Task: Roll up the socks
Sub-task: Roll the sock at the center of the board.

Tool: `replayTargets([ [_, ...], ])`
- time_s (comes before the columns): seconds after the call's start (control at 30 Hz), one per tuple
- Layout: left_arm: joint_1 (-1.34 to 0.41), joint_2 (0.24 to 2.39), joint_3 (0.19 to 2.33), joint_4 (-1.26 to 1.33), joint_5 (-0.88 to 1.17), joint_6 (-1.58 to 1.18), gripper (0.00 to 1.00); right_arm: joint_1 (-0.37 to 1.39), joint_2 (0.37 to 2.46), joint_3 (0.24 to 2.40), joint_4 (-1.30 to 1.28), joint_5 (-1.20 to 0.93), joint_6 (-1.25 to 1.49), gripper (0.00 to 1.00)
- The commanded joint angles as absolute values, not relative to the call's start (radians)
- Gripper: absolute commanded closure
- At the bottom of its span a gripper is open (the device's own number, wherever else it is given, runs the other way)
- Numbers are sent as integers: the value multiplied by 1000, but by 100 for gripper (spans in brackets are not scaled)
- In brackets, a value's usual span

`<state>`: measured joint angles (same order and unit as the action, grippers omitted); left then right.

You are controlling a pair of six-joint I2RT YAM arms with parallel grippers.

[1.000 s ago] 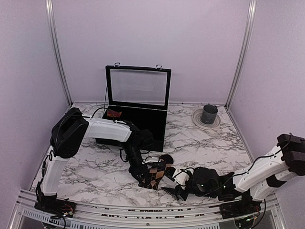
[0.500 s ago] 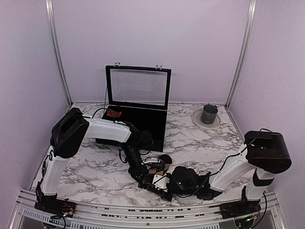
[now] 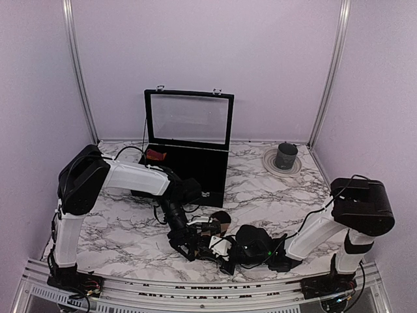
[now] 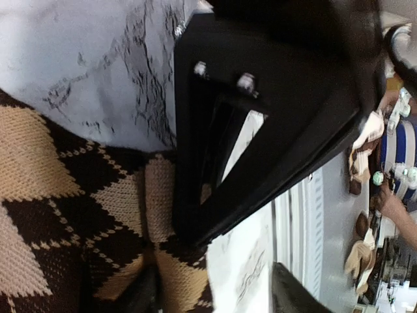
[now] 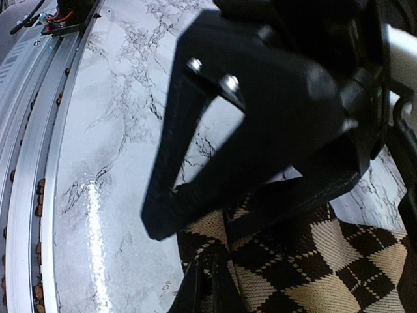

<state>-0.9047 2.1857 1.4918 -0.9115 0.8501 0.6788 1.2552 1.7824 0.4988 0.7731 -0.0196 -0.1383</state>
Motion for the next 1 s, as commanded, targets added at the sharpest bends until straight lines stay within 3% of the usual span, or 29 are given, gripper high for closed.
replayTargets([
  [0.0, -867, 2086, 1408, -809, 802, 685, 3, 1241, 1820, 476, 759, -50, -49, 99],
  [0.3, -807, 1784, 1164, -498, 739, 622, 1, 1191, 1817, 453, 772, -155, 91, 100],
  [0.43, -807, 1653, 1115, -420, 615, 578, 0, 1148, 1824, 443, 784, -229, 155, 100],
  [0.6, -820, 1515, 1202, -551, 392, 586, 1, 1103, 1830, 444, 767, -310, 232, 100],
  [0.77, -817, 1538, 1170, -585, 171, 706, 1, 1052, 1844, 445, 793, -405, 298, 100],
  [0.87, -926, 1402, 1006, -321, -36, 807, 0, 1042, 1859, 469, 745, -435, 336, 100],
  [0.97, -863, 1525, 1178, -484, 79, 698, 1, 1021, 1881, 503, 684, -476, 378, 100],
])
